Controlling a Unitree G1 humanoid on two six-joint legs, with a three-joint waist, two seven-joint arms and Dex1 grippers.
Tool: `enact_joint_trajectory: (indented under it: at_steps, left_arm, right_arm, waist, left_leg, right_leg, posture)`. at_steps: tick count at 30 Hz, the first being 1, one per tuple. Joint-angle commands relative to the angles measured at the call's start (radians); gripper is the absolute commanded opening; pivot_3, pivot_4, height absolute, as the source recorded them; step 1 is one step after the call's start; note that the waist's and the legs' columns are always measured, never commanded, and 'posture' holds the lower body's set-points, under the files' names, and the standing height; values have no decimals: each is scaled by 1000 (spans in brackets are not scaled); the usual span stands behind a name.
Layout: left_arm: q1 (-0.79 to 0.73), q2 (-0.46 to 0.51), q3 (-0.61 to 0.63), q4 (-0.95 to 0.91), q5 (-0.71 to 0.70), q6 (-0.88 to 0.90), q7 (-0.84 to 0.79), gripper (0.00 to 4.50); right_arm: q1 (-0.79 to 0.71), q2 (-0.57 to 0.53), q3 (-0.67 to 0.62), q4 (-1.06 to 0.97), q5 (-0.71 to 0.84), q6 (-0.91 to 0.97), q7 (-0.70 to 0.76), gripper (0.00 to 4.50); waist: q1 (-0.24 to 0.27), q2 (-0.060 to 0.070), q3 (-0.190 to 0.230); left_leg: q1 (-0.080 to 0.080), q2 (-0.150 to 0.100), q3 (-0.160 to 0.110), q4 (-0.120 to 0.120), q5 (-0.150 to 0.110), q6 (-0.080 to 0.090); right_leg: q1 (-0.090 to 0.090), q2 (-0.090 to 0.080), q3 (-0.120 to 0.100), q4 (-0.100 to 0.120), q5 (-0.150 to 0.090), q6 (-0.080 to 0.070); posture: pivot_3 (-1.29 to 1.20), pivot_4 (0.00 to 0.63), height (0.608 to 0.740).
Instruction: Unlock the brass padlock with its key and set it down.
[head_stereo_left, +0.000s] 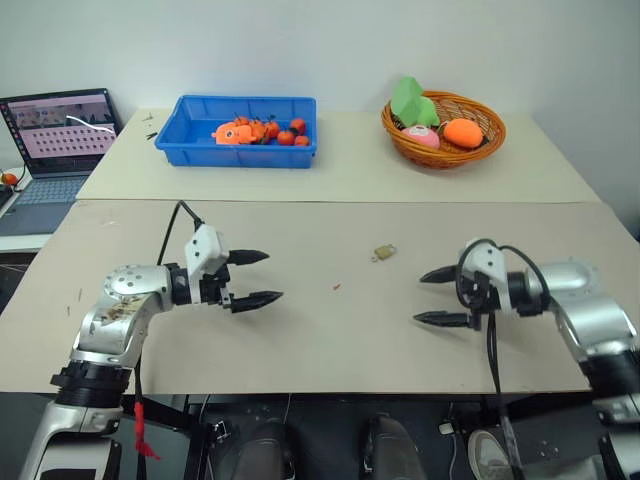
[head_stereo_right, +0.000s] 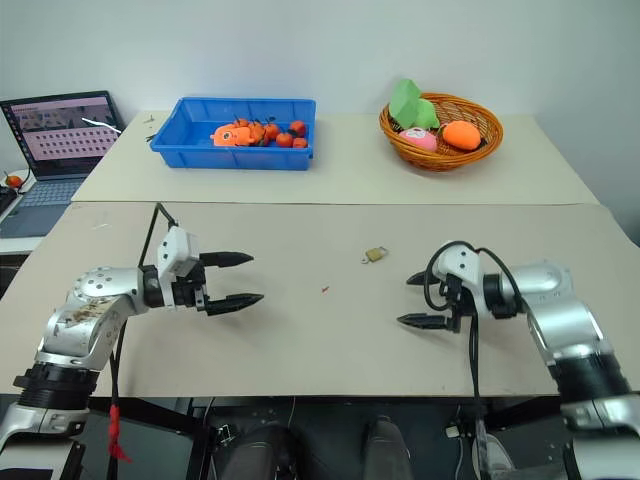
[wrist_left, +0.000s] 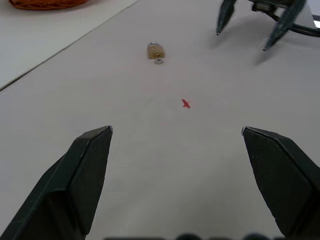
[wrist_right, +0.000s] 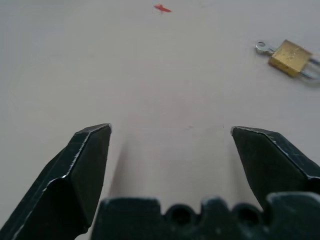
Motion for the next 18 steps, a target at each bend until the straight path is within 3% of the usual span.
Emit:
enact_joint_trajectory:
  at_steps: [1, 7, 10, 15, 18]
  left_arm:
    - [17, 11, 8, -46, -17, 9, -7, 4393]
    - [75, 42, 26, -94, -25, 25, -15, 4393]
    - [113, 66, 43, -128, -31, 36, -18, 4393]
    - [179, 93, 77, -188, -54, 68, 5, 4393]
    - [213, 101, 83, -214, -57, 74, 15, 4393]
  right_arm:
    - [-170, 18, 42, 217, -90, -204, 73, 4500]
    - [-487, 81, 91, 669, -204, -403, 147, 4500]
    - [-629, 119, 107, 880, -289, -519, 56, 4500]
    - [-683, 193, 150, 1004, -404, -714, -56, 4500]
    - [-726, 261, 91, 1056, -360, -607, -12, 4500]
  waist:
    - [0, 0, 1]
    - [-2, 0, 5]
    - [-6, 2, 8]
    - [-10, 2, 8]
    - [-21, 4, 10]
  left_leg:
    - [0, 0, 1, 0, 1, -2]
    - [-1, 0, 1, 0, 2, -3]
    - [-1, 0, 2, 0, 2, -4]
    - [-1, 0, 2, -1, 2, -5]
    - [-1, 0, 2, 0, 2, -5]
  right_leg:
    - [0, 0, 0, 0, 0, 0]
    - [-1, 0, 0, 0, 0, 0]
    - [-2, -1, 1, 1, 0, 0]
    - [-2, -1, 1, 2, -1, -1]
    - [-3, -1, 1, 3, -1, -1]
  posture:
    - [0, 150, 664]
    - [0, 150, 664]
    - [0, 150, 664]
    - [0, 150, 664]
    - [0, 150, 664]
